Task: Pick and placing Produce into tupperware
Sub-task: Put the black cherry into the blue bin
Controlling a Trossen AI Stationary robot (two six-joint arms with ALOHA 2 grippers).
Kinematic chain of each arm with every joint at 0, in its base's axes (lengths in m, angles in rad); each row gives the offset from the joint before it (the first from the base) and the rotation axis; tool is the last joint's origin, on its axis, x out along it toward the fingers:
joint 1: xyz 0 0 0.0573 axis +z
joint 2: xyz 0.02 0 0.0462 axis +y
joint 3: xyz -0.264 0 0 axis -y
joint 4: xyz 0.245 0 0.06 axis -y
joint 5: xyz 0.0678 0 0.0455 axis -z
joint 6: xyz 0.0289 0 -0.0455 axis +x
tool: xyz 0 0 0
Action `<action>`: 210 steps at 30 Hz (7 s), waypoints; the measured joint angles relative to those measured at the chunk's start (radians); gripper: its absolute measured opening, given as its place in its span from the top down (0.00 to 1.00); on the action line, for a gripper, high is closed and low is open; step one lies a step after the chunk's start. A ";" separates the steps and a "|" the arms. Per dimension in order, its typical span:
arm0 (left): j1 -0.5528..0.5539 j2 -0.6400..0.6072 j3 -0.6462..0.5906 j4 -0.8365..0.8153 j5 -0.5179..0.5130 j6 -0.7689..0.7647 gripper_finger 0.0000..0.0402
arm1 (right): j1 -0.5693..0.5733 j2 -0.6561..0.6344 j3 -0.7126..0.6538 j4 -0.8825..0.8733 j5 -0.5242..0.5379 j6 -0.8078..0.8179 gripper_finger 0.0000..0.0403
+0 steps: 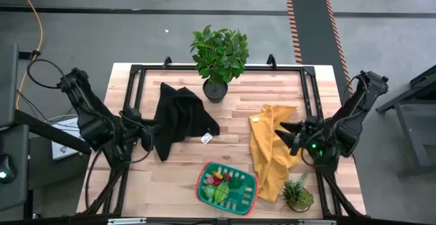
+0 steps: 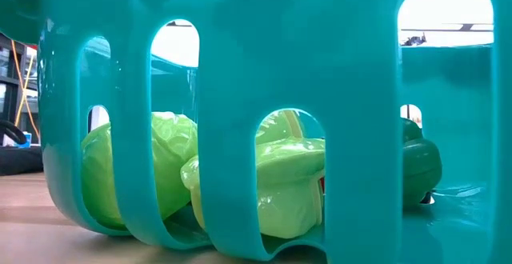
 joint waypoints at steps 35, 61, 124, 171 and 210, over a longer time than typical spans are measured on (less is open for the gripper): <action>-0.037 0.001 -0.463 0.595 0.059 0.067 0.68 | -0.224 0.160 0.000 -0.186 -0.428 0.140 0.33; 0.428 0.115 -0.678 1.397 0.444 1.001 0.68 | -0.229 0.175 0.000 -0.141 -0.503 0.164 0.33; 0.949 0.428 -0.613 1.793 1.039 2.042 0.48 | -0.341 0.175 -0.001 -0.178 -0.527 0.189 0.33; 0.949 0.698 -0.523 1.903 1.025 1.865 0.50 | -0.340 0.175 -0.001 -0.213 -0.551 0.189 0.33; 0.949 0.694 -0.523 1.908 1.067 1.802 0.73 | -0.340 0.175 -0.001 -0.231 -0.553 0.188 0.33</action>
